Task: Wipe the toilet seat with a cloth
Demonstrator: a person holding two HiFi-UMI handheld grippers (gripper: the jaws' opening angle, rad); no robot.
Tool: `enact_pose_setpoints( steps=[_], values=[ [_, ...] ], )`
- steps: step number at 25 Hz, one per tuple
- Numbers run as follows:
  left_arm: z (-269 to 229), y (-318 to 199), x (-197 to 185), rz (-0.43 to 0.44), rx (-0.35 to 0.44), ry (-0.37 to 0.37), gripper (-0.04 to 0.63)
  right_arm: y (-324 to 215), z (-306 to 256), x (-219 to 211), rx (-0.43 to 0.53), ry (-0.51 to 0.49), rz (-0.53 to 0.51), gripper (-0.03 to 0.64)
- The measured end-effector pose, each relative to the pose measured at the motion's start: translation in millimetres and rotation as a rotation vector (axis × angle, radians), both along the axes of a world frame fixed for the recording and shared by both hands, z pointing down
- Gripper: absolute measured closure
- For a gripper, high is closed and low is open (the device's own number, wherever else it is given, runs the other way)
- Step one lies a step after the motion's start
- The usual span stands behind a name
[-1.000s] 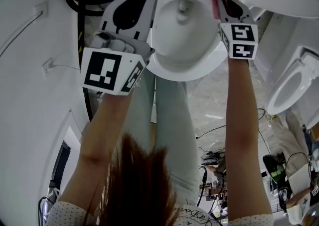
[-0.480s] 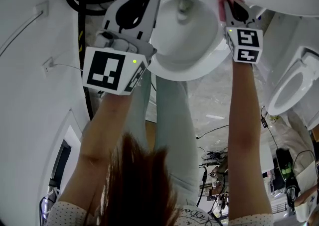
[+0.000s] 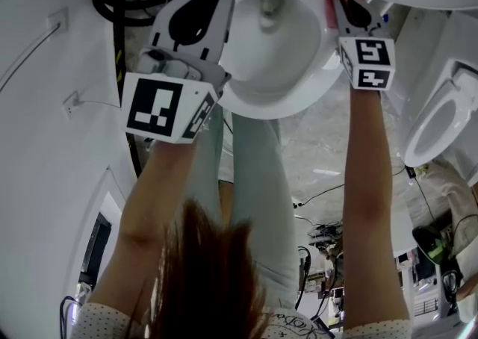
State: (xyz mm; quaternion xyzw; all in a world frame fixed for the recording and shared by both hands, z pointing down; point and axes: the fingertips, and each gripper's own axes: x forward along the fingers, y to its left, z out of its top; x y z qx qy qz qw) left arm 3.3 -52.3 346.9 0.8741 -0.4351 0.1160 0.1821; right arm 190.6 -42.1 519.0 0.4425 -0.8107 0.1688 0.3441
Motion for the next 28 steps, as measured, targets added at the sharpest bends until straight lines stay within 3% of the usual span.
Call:
enact_pose_setpoints(
  steps=[14, 28],
  values=[
    [1.5, 6.8, 11.1, 0.037, -0.005, 0.016, 0.591, 16.5, 0.8, 0.8, -0.011, 0.019, -0.224, 0.583],
    [2.4, 15.0, 7.8, 0.067, -0.004, 0.017, 0.591, 37.2, 3.6, 0.4, -0.017, 0.026, -0.336, 0.583]
  ],
)
